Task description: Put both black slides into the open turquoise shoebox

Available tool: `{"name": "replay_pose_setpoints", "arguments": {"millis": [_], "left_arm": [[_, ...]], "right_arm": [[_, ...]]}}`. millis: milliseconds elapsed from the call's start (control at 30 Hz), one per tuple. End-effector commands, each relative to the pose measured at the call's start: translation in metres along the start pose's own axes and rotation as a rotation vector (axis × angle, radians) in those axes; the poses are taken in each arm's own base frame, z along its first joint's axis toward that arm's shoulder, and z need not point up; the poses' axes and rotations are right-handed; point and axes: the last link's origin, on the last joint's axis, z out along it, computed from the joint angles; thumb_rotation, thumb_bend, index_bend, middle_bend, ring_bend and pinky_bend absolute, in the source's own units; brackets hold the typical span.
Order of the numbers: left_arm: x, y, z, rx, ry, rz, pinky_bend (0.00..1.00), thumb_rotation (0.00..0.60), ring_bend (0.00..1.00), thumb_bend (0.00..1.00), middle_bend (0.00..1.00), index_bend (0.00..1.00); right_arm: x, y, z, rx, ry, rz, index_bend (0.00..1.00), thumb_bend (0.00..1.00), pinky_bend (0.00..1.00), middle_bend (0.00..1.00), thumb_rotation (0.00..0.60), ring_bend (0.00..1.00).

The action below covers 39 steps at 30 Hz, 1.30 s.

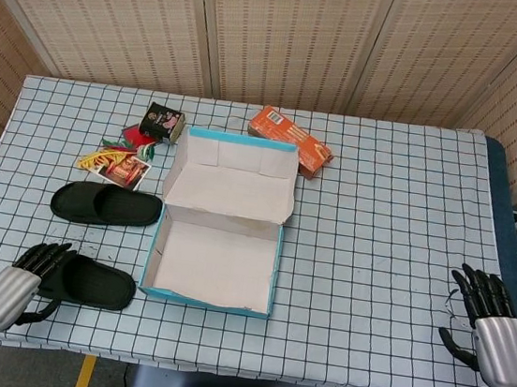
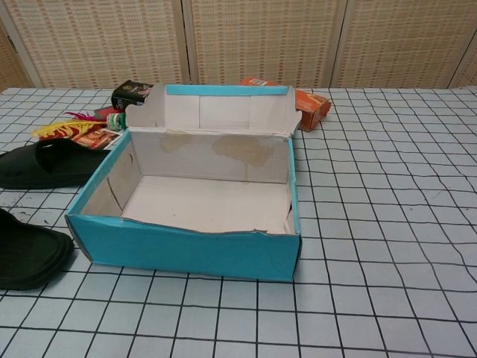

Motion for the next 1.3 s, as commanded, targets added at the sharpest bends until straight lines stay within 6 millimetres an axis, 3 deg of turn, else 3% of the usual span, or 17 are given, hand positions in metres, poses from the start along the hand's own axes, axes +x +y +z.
{"name": "replay_pose_setpoints", "arguments": {"millis": [33,433,1300], "left_arm": [[-0.012,-0.001,0.010,0.028,-0.043,0.065,0.05,0.600,0.00,0.41,0.00,0.00],[-0.031,-0.004,0.022,0.089,-0.144,0.145,0.05,0.600,0.00,0.38,0.00,0.00],[-0.043,-0.017,0.036,0.139,-0.202,0.165,0.06,0.600,0.00,0.38,0.00,0.00]], "right_arm": [[0.000,-0.001,-0.001,0.009,-0.013,0.012,0.00,0.17,0.00,0.00,0.600,0.00],[-0.002,-0.003,-0.002,0.026,-0.030,0.015,0.00,0.17,0.00,0.00,0.600,0.00],[-0.004,-0.008,-0.006,0.082,-0.083,0.025,0.00,0.17,0.00,0.00,0.600,0.00]]}}
